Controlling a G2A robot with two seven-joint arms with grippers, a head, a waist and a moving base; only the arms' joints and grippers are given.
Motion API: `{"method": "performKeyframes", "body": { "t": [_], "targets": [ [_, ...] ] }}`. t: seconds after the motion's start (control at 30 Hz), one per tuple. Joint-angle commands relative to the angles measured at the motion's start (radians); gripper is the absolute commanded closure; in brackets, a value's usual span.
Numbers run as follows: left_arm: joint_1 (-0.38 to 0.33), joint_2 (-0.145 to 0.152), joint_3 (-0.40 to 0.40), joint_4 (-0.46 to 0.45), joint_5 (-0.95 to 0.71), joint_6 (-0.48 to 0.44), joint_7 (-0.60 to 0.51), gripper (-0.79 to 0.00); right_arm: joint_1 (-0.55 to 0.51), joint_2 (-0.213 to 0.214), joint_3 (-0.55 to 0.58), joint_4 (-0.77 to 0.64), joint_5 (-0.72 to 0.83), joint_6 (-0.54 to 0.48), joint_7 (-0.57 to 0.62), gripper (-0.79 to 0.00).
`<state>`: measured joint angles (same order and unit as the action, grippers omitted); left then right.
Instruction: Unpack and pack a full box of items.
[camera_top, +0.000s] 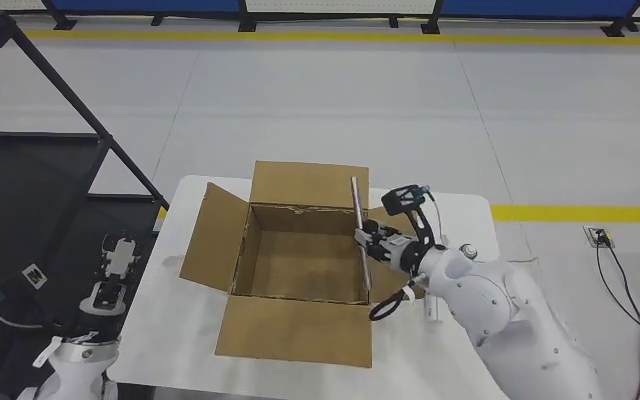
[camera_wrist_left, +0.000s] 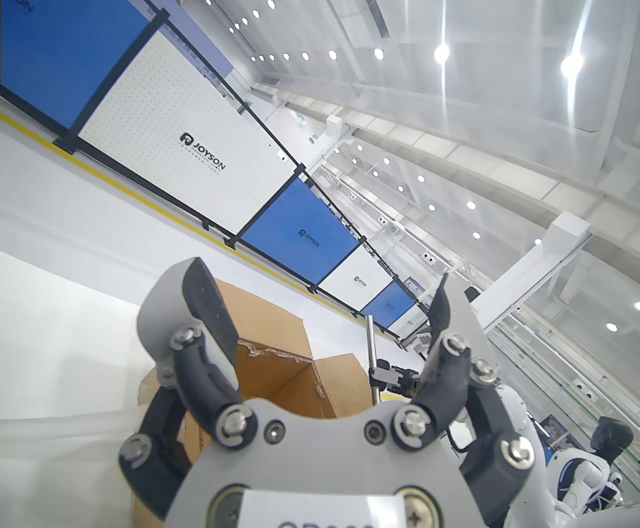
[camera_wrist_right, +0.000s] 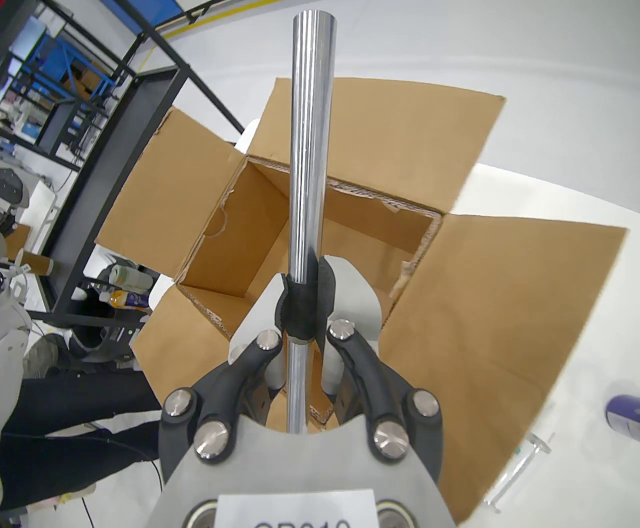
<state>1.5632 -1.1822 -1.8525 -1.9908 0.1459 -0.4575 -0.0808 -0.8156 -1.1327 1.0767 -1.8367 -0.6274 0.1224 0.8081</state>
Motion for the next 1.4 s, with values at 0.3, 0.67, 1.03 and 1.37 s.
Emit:
{"method": "performKeyframes", "body": {
  "t": [0.3, 0.67, 1.03, 1.37],
  "targets": [
    [0.021, -0.001, 0.000, 0.014, -0.029, -0.026, -0.041, -0.785, 0.155, -0.057, -0.214, 0.171, -0.088, -0.086, -0.050, 0.000],
    [0.021, -0.001, 0.000, 0.014, -0.029, -0.026, -0.041, -0.785, 0.155, -0.057, -0.214, 0.171, -0.088, -0.086, -0.050, 0.000],
    [0.021, -0.001, 0.000, 0.014, -0.029, -0.026, -0.041, -0.785, 0.186, -0.074, -0.254, 0.224, -0.074, -0.162, -0.068, 0.000],
    [0.030, -0.004, -0.007, 0.008, -0.028, -0.008, -0.021, -0.785, 0.421, -0.188, -0.465, 0.540, -0.031, -0.248, -0.022, 0.000]
  ]
}}
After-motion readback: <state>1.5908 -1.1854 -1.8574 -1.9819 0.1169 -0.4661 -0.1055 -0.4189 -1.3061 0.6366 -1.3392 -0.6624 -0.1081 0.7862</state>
